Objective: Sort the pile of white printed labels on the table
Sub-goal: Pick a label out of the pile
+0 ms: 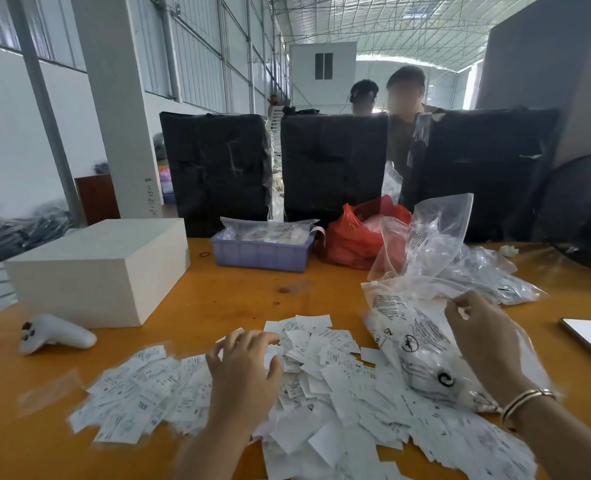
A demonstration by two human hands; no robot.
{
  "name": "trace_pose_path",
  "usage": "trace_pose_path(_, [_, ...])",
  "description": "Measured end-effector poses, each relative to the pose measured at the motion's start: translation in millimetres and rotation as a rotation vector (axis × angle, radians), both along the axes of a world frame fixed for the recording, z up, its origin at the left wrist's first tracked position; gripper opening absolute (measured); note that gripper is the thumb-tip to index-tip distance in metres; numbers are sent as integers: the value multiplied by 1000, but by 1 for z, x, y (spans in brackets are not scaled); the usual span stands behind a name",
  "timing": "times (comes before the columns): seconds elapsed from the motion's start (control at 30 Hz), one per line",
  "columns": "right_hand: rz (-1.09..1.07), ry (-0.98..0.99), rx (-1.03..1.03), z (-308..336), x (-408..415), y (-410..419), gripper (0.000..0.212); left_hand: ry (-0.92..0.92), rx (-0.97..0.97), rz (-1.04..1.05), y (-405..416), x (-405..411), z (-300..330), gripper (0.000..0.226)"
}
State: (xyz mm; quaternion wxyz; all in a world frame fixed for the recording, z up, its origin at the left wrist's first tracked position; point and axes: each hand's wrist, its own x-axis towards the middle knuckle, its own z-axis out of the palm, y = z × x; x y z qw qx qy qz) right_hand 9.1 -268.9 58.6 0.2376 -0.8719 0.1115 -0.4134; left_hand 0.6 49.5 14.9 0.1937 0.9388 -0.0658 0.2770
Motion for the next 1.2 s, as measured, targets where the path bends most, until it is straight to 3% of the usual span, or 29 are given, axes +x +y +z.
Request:
trace_pose_path(0.13, [276, -177, 270, 21, -16, 39, 7, -83, -116, -157, -9, -5, 3, 22])
trace_pose_path(0.3, [712, 219, 747, 10, -36, 108, 8, 181, -489, -480, -17, -14, 11, 25])
trace_pose_path(0.4, [793, 359, 803, -6, -43, 131, 11, 341, -654, -585, -18, -18, 13, 45])
trace_pose_path(0.5, [817, 397, 825, -14, -43, 141, 12, 378, -670, -566, -18, -17, 14, 36])
trace_pose_path(0.57, [823, 439, 798, -18, -41, 142, 12, 337, -620, -527, -19, -14, 12, 14])
trace_pose_path(0.67, [725, 412, 659, -24, -31, 139, 12, 316, -636, -465, -21, -13, 10, 10])
trace_pose_path(0.77, [495, 361, 287, -23, -11, 128, 16, 289, -669, -424, -20, -12, 10, 7])
trace_pose_path(0.83, [446, 515, 4, -25, 3, 121, 23, 281, -656, -416, -19, -12, 9, 8])
trace_pose_path(0.9, [417, 698, -152, -26, 13, 120, 20, 279, -629, -415, -20, -12, 8, 9])
trace_pose_path(1.2, [481, 790, 76, -21, 30, 117, 16, 279, -561, -430, -21, -11, 6, 15])
